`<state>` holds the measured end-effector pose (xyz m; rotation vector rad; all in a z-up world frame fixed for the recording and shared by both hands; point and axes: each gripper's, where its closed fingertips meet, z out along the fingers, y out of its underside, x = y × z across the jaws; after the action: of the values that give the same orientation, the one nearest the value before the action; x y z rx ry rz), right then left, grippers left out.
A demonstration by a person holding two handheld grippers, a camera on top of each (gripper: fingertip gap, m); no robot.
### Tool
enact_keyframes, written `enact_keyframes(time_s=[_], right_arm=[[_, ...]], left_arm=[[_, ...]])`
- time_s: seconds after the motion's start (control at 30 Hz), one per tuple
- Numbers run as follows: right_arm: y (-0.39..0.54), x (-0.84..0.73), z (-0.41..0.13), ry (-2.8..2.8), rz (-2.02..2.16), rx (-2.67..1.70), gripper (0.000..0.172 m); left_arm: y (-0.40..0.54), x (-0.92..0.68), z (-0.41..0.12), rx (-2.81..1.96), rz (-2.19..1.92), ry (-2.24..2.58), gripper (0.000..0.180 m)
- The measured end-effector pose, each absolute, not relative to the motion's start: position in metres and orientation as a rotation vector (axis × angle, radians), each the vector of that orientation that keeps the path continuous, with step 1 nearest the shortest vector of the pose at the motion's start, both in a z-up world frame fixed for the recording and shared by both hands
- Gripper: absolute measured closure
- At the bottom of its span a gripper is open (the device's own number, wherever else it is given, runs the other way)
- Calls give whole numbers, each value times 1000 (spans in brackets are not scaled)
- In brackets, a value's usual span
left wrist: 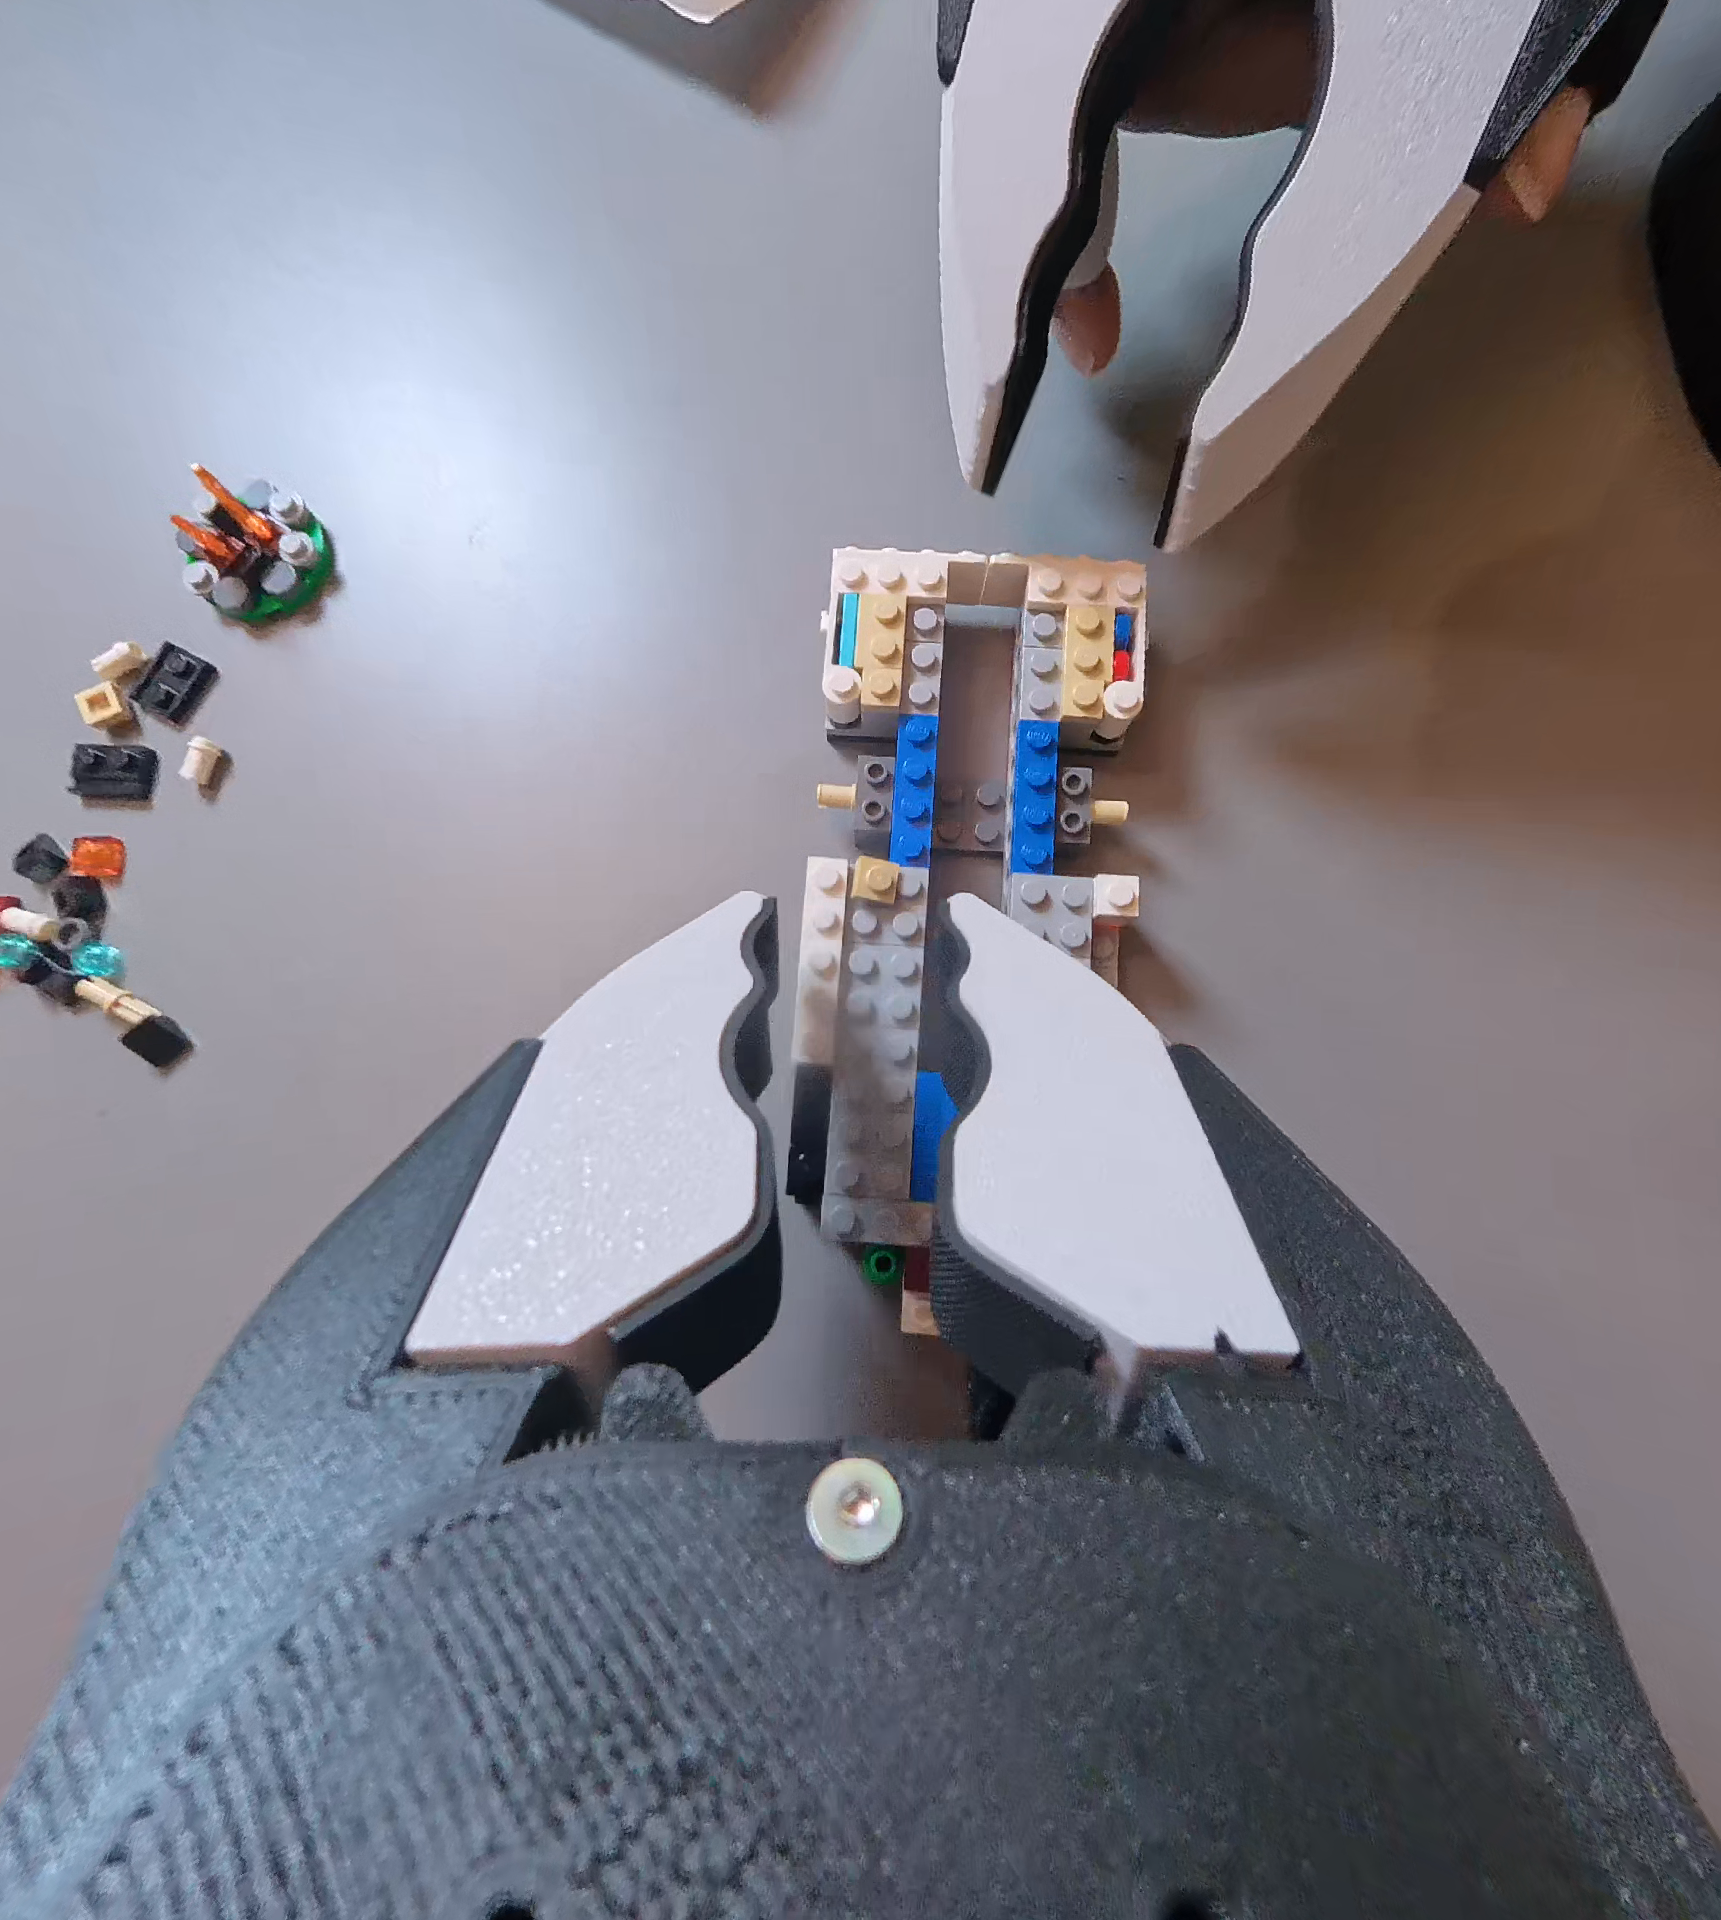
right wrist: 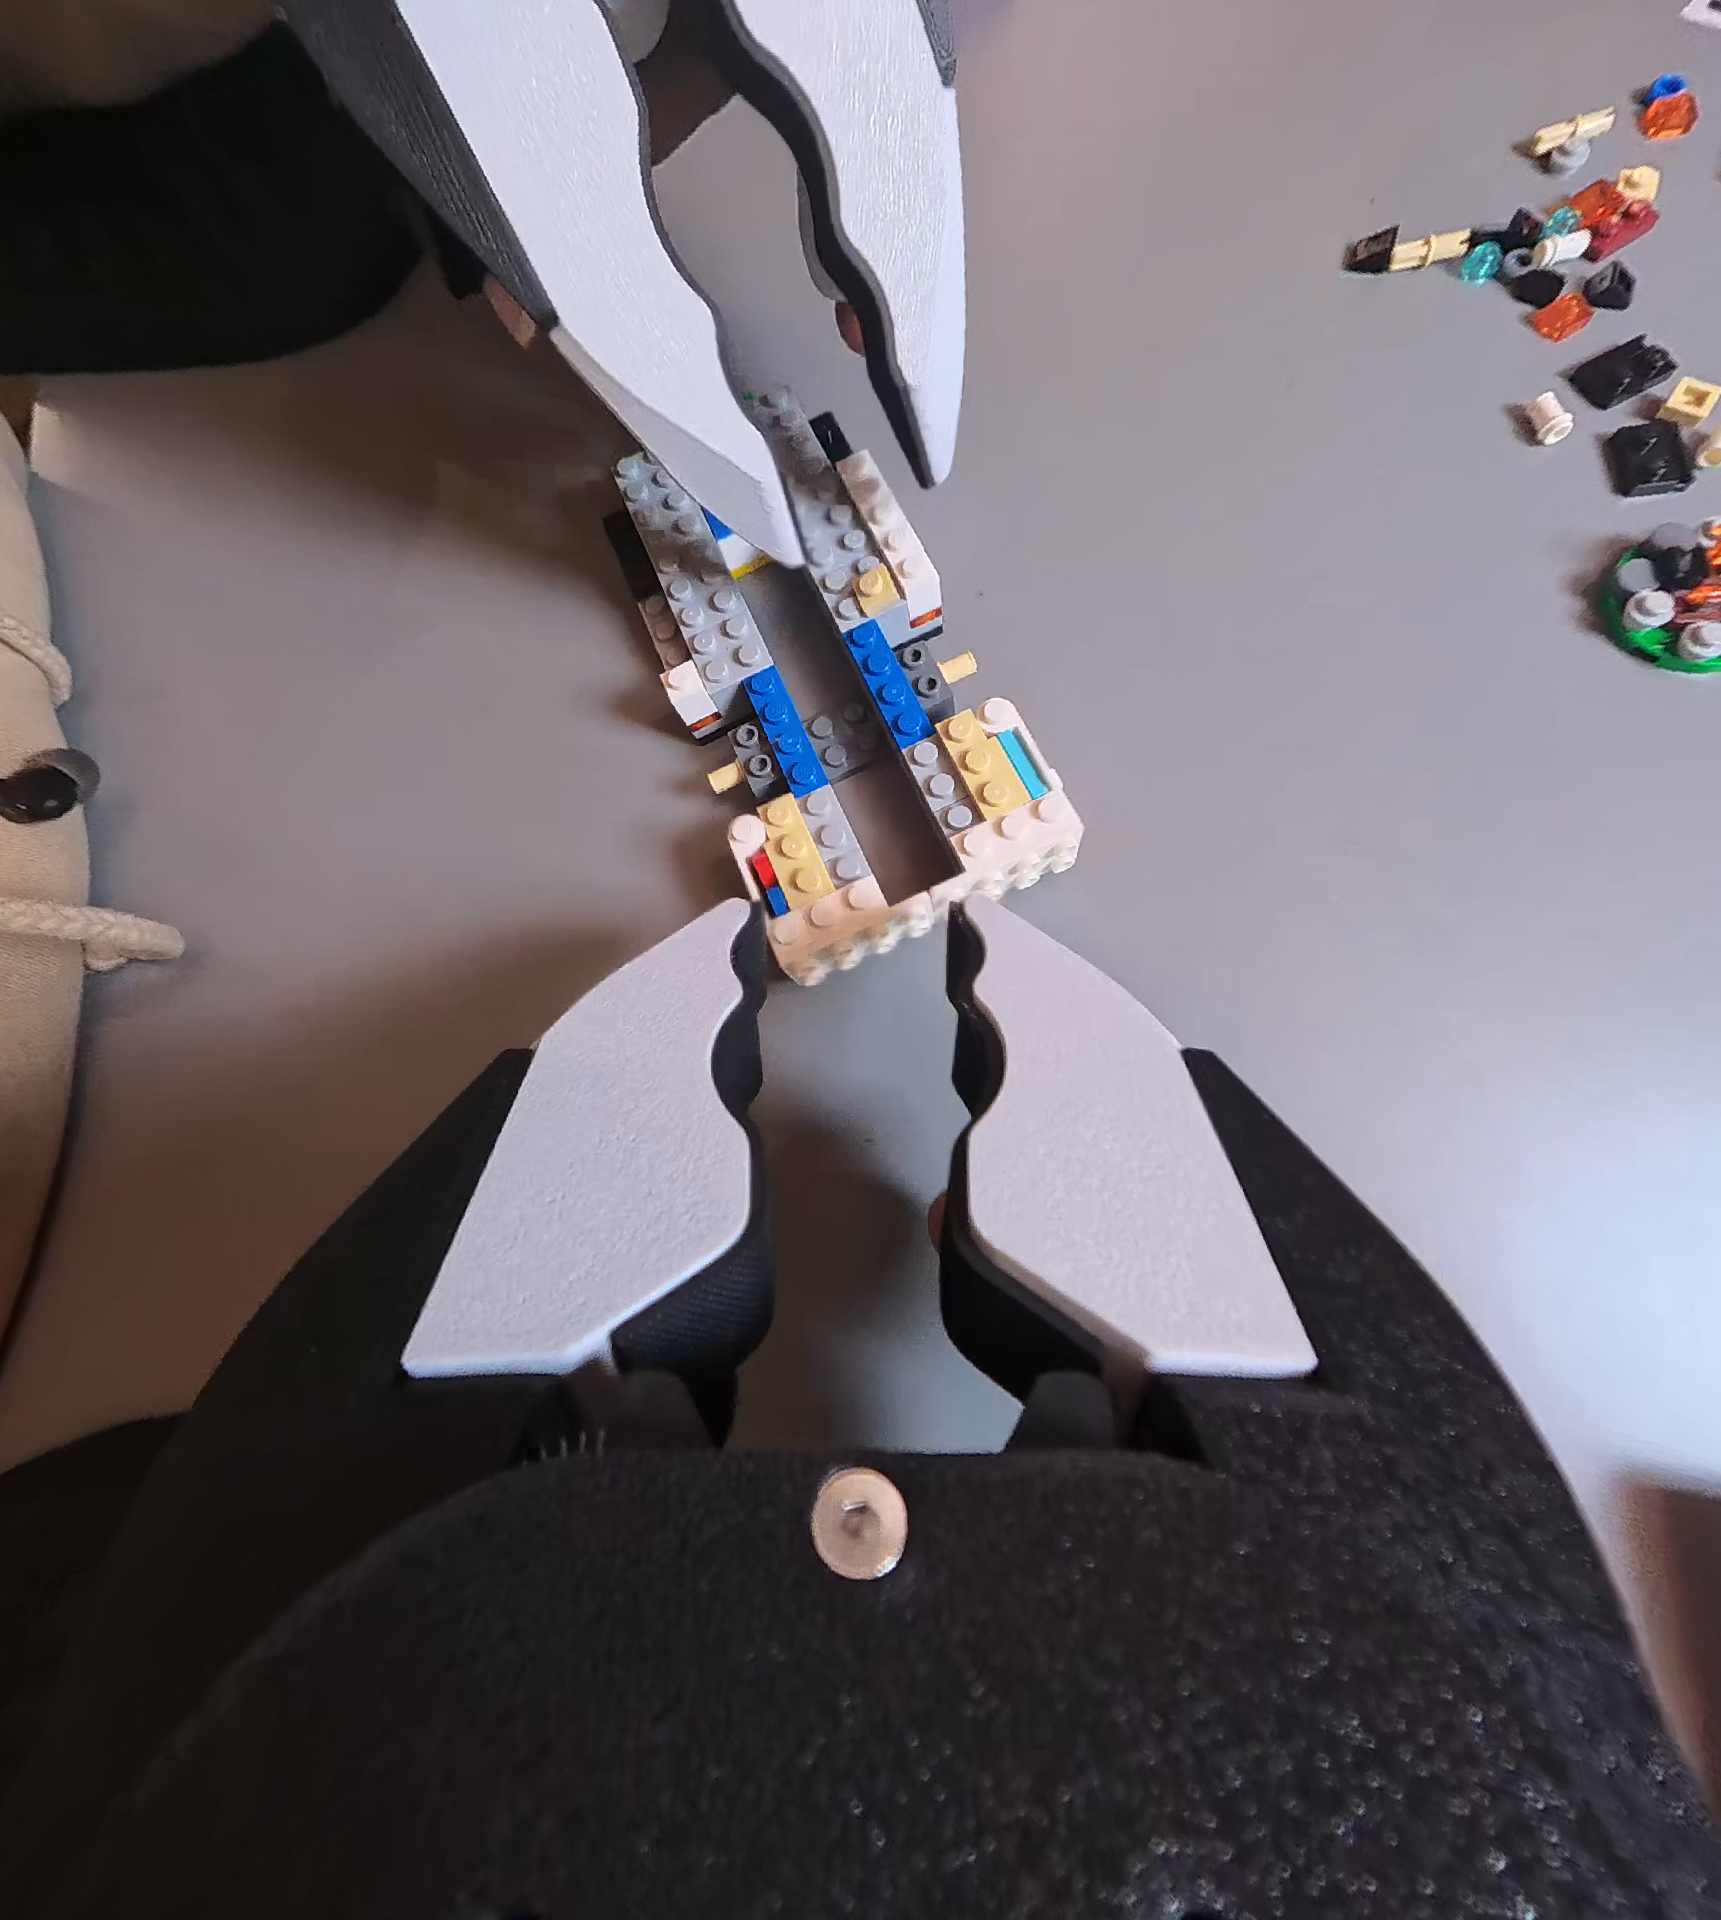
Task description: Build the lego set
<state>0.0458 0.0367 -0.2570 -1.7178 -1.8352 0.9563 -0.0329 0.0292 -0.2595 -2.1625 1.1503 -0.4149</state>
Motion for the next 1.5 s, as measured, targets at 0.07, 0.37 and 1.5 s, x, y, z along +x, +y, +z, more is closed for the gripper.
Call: enact_keyframes(time_s=[0.07,0.37,1.5], right_arm=[[38,47,-256,-1851,931,-1672,134],[32,48,-266,-1985,768,-1612,131],[-25,49,-265,-1799,810,-1927,126]], left_arm=[[26,-37,-264,-2198,-469,1144,140],[15,-40,-276,-2258,-487,1146,152],[-73,7,-264,-2164,-1067,1127,149]])
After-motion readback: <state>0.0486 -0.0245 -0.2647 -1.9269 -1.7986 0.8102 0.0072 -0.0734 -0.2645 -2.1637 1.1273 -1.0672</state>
